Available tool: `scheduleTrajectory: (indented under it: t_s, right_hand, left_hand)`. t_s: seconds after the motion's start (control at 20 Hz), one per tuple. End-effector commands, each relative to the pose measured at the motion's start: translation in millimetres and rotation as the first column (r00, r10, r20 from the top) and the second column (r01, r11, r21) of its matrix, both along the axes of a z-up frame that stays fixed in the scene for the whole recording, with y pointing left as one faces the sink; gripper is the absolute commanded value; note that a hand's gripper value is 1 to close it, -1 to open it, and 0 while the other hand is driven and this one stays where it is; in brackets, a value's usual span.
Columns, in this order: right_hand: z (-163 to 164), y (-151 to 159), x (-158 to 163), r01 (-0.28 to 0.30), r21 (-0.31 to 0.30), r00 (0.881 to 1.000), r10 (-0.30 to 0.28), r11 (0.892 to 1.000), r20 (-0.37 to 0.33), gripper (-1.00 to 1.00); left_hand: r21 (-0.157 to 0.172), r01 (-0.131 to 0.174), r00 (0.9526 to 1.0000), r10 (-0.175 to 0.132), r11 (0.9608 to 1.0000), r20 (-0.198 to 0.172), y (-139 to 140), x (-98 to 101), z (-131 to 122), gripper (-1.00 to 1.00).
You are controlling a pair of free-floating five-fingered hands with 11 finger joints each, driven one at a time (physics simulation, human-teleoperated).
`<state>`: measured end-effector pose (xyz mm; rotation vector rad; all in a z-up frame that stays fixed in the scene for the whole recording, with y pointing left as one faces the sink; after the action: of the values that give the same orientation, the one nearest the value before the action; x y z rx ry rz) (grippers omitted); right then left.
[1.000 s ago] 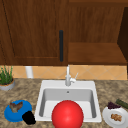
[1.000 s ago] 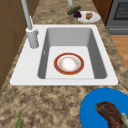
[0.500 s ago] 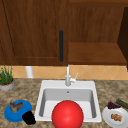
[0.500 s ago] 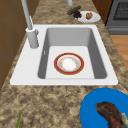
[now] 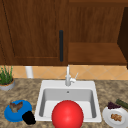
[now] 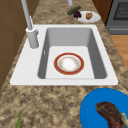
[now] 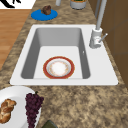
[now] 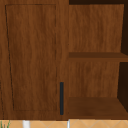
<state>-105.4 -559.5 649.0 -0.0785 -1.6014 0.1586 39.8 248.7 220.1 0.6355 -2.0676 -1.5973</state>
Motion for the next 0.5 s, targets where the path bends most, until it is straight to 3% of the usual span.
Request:
scheduleTrajectory:
  t_s: [0.0,0.35,0.4,0.45]
  right_hand:
    - [-20.7,-14.5,12.6,-0.067,-0.001,0.997,0.067,0.998,0.024,1.0]
    - [-21.2,-58.5,8.2,-0.054,0.013,0.998,0.054,0.998,0.029,1.0]
    - [-17.7,-64.0,9.7,-0.063,0.015,0.997,0.062,0.998,0.034,-1.0]
    - [-15.9,-69.3,8.5,-0.068,-0.021,0.996,0.069,0.997,0.059,-1.0]
  left_hand:
    - [0.0,0.0,1.0,0.0,1.0,0.0,0.0,0.0,0.0,0.0]
    - [0.0,0.0,1.0,0.0,1.0,0.0,0.0,0.0,0.0,0.0]
    - [0.0,0.0,1.0,0.0,1.0,0.0,0.0,0.0,0.0,0.0]
    - [0.0,0.0,1.0,0.0,1.0,0.0,0.0,0.0,0.0,0.0]
